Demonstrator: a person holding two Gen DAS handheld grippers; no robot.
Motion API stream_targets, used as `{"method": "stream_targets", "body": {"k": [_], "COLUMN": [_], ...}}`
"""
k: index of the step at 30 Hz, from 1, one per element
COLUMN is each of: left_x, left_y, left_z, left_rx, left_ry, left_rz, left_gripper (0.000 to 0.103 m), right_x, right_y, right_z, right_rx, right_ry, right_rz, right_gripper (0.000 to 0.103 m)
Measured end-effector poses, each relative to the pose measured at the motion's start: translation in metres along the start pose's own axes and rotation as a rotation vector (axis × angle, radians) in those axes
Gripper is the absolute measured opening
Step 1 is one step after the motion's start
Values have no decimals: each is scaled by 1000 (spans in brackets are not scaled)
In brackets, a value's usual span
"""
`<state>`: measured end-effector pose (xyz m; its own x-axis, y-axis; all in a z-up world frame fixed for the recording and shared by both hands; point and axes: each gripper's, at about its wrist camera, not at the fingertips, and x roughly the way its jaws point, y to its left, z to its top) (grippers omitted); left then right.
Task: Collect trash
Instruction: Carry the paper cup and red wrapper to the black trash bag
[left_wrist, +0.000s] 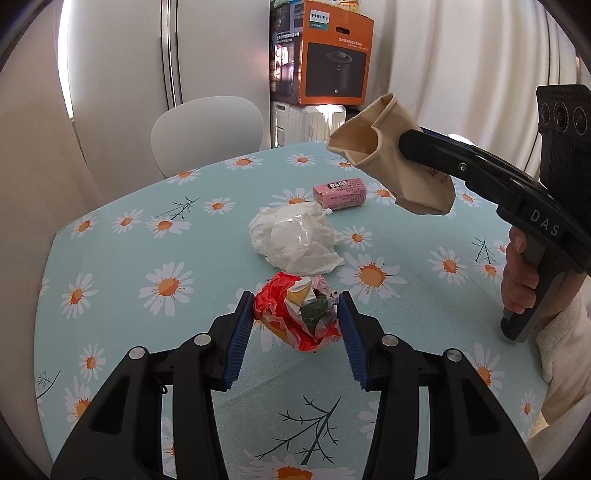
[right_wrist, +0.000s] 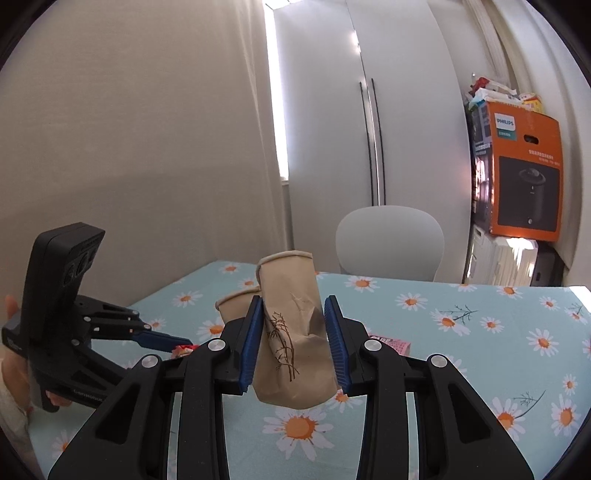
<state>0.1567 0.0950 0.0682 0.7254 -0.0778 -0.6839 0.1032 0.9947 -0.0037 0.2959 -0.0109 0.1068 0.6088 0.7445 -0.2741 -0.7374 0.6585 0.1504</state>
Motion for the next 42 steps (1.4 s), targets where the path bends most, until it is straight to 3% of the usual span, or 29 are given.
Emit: {"method": "stream_targets", "body": {"k": [8, 14, 19, 33, 42], "left_x": [-35, -54, -67, -60, -63], "left_y": [-14, -30, -40, -108, -168], "left_z": [-8, -18, -22, -13, 1], "left_rx": [29, 25, 36, 157, 270], "left_ry": [-94, -150, -191, -201, -201], "left_rz": [-10, -57, -101, -262, -379], "left_gripper": [47, 47, 47, 47, 47], "right_x": [-21, -40, -63, -187, -275], "right_y": [-17, -14, -10, -20, -47], "right_z": [8, 14, 7, -46, -85], "right_rx": [23, 21, 99, 183, 270], "right_ry": [-54, -96, -38, -24, -65], "right_rz": [-29, 1, 25, -177, -315], "right_gripper": [32, 32, 32, 32, 32]}}
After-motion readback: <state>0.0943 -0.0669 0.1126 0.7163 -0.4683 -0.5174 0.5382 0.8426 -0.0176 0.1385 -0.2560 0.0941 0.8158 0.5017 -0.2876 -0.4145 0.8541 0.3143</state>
